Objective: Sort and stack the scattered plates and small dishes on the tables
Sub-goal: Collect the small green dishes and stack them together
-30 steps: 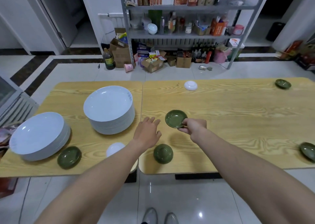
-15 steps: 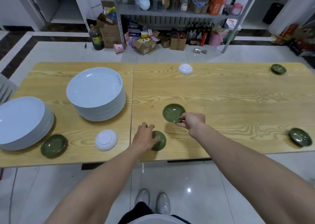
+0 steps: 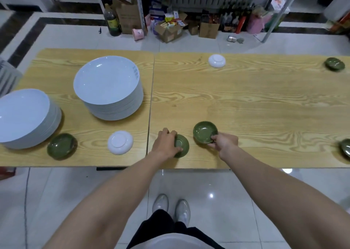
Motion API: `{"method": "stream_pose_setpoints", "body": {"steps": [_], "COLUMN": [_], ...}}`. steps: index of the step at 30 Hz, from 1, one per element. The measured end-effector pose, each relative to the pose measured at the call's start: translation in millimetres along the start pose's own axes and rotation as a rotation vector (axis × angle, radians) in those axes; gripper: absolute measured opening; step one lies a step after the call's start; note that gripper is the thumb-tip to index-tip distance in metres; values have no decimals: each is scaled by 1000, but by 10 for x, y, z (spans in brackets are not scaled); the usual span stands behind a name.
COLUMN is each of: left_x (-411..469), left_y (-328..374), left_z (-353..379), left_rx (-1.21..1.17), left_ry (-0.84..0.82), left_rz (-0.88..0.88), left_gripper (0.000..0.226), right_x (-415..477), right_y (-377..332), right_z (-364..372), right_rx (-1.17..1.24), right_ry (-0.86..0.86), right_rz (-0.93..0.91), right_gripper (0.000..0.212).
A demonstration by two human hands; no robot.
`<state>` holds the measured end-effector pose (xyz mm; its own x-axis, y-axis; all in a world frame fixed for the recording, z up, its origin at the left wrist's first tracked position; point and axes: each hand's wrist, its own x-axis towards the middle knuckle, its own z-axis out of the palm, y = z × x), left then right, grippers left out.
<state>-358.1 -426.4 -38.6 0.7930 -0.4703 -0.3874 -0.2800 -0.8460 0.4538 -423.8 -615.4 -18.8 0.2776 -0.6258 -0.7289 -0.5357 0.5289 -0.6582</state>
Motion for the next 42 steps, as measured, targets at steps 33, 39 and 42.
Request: {"method": "stream_pose_setpoints", "body": {"steps": [33,39,42], "left_x": [-74,-69,-41], "left_y": [35,-28,-78], "left_z": [-17,-16,-52], "left_rx": [20,-72,-141], "left_ry": [-40,-9,5], "left_rz": [5,-76,-149], "left_gripper": [60,55,54], "right_x": [-145,-301,-315], "right_y": [6,340,463], "right_z": [-11,379,501], "right_rx": [-1001,-920,-823], "right_ry": [-14,-240,-286], "right_rz": [-830,-465,-309], "right_gripper": [28,39,32]}}
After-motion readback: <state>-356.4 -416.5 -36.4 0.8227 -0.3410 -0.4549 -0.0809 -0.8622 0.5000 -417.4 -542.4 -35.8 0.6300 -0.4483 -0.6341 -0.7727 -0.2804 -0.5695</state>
